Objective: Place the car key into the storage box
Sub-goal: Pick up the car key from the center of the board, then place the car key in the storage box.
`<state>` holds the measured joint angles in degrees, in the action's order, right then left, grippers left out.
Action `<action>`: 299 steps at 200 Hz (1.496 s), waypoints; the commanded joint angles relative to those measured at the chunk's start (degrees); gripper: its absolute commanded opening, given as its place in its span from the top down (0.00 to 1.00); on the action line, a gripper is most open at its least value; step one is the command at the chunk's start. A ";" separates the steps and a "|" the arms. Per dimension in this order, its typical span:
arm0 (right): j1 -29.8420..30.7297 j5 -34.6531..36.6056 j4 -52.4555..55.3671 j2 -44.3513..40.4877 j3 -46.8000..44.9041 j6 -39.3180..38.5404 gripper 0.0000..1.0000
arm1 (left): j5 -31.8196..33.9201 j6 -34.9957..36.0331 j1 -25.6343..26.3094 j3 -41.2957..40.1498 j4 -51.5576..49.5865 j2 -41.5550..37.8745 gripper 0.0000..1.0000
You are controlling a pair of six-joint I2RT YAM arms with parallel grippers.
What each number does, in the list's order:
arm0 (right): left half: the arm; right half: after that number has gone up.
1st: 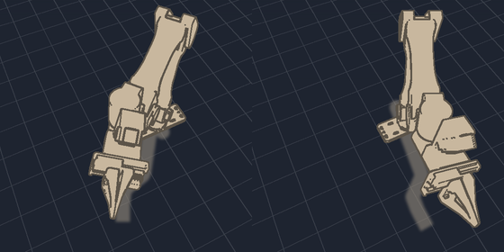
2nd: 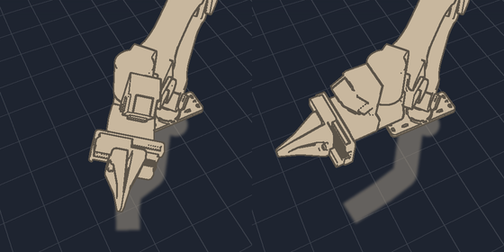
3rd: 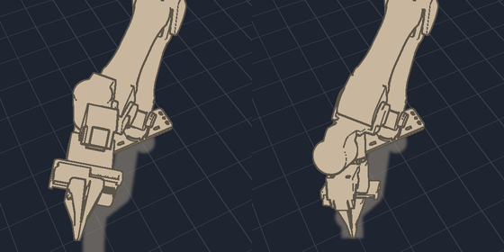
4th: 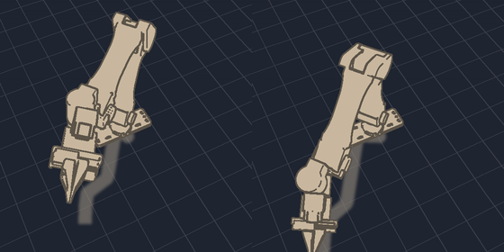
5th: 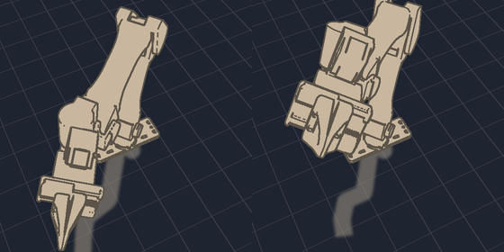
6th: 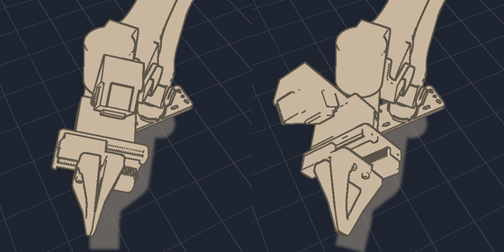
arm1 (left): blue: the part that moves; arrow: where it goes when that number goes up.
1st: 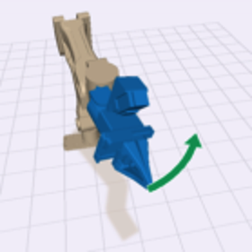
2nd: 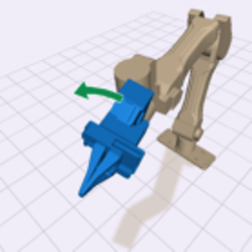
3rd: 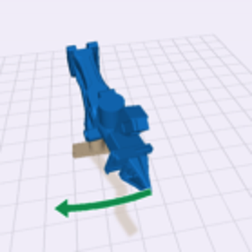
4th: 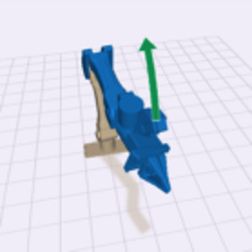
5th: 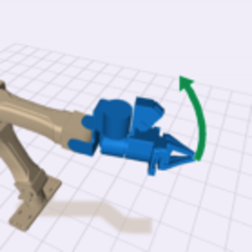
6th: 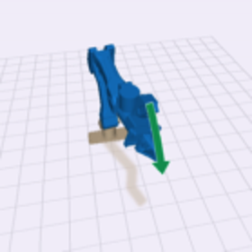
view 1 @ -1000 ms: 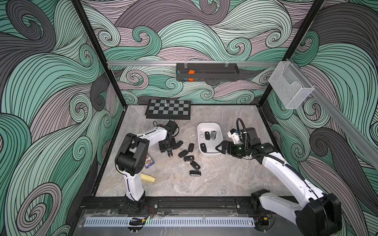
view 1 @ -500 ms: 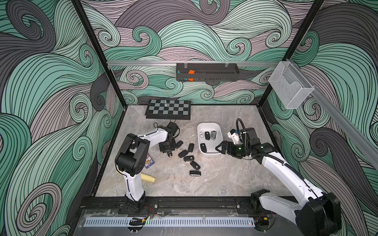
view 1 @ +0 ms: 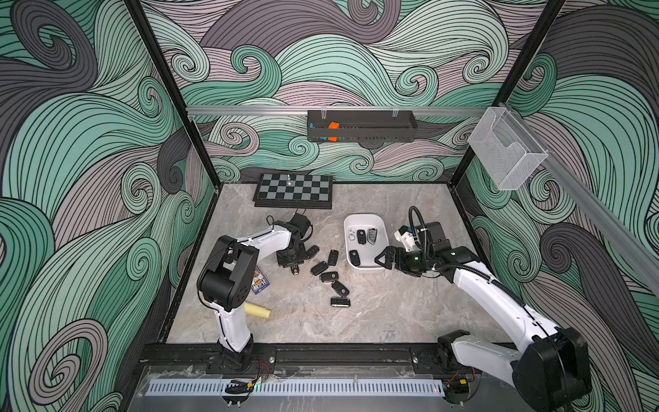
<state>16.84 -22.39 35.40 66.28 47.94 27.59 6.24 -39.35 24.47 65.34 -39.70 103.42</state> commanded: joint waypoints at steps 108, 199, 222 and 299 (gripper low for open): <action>-0.98 0.66 0.80 -1.69 -0.92 -0.34 0.01 | -11.97 -4.04 5.67 15.72 3.02 -4.62 0.76; -2.38 3.12 0.80 -7.48 -4.93 0.57 0.01 | -12.77 -2.01 13.84 36.23 -0.18 12.90 0.76; -2.81 4.10 0.80 -9.60 -5.82 0.72 0.01 | -12.49 -0.81 15.75 41.53 -1.65 17.43 0.76; -3.81 4.98 0.86 -12.72 -6.94 1.19 0.01 | -10.55 2.57 20.31 57.91 -12.04 31.52 0.76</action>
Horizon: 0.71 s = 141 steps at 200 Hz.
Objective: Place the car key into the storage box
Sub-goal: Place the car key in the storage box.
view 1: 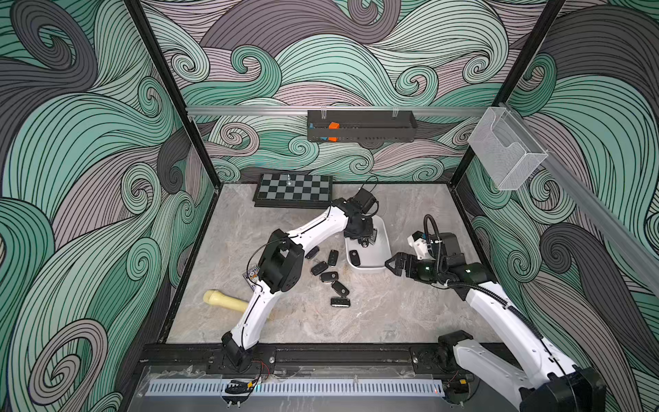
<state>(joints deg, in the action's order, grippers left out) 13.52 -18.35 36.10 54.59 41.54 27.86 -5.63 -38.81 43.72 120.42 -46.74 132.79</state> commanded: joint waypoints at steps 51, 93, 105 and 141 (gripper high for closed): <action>-1.12 0.90 0.28 -1.72 -0.87 0.89 0.01 | 4.75 2.33 2.68 3.05 -7.53 5.39 0.76; -1.22 0.58 0.21 -1.92 -0.93 0.98 0.01 | 4.55 2.86 3.34 4.89 -8.78 7.52 0.75; -1.25 0.51 0.24 -1.94 -0.93 0.98 0.01 | 4.64 2.94 3.47 6.04 -9.27 8.30 0.74; -1.32 0.15 0.21 -1.77 -0.85 0.85 0.01 | 5.28 3.04 3.69 8.90 -11.40 10.18 0.68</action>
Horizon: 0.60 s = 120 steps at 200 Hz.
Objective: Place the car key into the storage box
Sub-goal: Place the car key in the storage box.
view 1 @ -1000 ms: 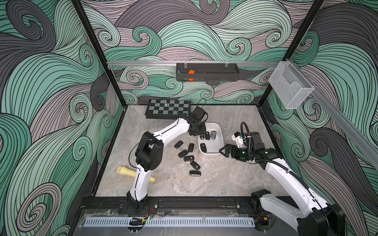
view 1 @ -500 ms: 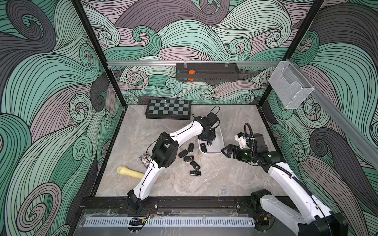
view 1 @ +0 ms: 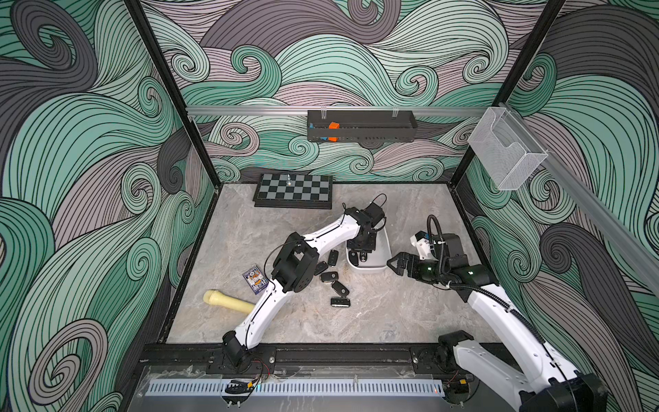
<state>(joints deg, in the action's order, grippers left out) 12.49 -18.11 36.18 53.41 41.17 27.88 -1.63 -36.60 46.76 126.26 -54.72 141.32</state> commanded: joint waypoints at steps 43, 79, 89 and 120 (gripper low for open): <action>-0.33 -0.73 0.12 -0.42 -0.30 0.34 0.01 | 1.41 0.74 0.69 4.30 -3.79 1.10 0.55; -0.28 -1.18 1.14 1.05 1.41 -0.79 0.01 | 1.88 1.35 0.44 4.88 -3.29 -1.55 0.51; -0.32 -1.48 1.42 1.72 2.36 -1.51 0.01 | 2.19 1.68 0.37 4.80 -3.20 -2.83 0.50; -0.17 -1.29 1.59 2.52 4.96 -2.69 0.01 | 4.30 2.15 -0.87 3.24 -4.19 -7.98 0.48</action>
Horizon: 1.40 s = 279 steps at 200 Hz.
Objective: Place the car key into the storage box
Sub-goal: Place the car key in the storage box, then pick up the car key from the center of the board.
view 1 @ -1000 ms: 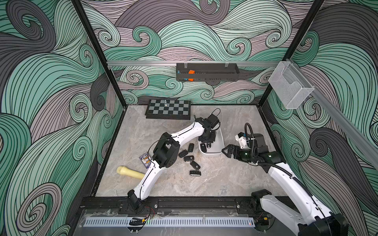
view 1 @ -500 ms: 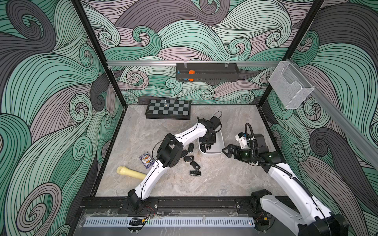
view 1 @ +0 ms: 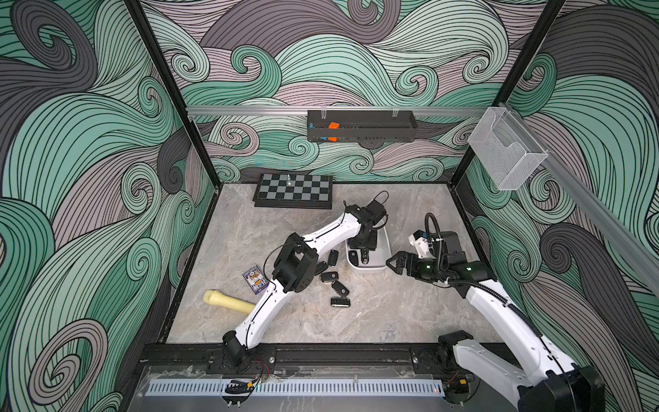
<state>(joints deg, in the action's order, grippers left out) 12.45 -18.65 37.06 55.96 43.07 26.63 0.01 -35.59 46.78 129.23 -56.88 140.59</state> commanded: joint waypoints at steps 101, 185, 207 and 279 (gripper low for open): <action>18.10 7.53 4.11 2.05 6.08 -2.48 0.08 | -1.42 1.29 -11.46 -41.08 8.74 -39.76 0.35; 38.49 14.33 2.05 12.89 4.92 -9.19 0.13 | -7.25 1.93 -19.49 -62.07 9.41 -55.42 0.01; 41.76 15.12 -0.27 17.42 4.84 -10.47 0.13 | -7.35 1.65 -21.12 -64.62 9.15 -56.91 0.01; 46.25 17.21 -2.61 31.06 8.71 -13.12 0.15 | -9.76 -1.75 -24.78 -71.99 12.46 -63.36 0.02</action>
<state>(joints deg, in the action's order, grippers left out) 57.93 -3.07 36.21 84.84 49.63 15.09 -8.49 -35.97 22.92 58.63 -45.98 80.77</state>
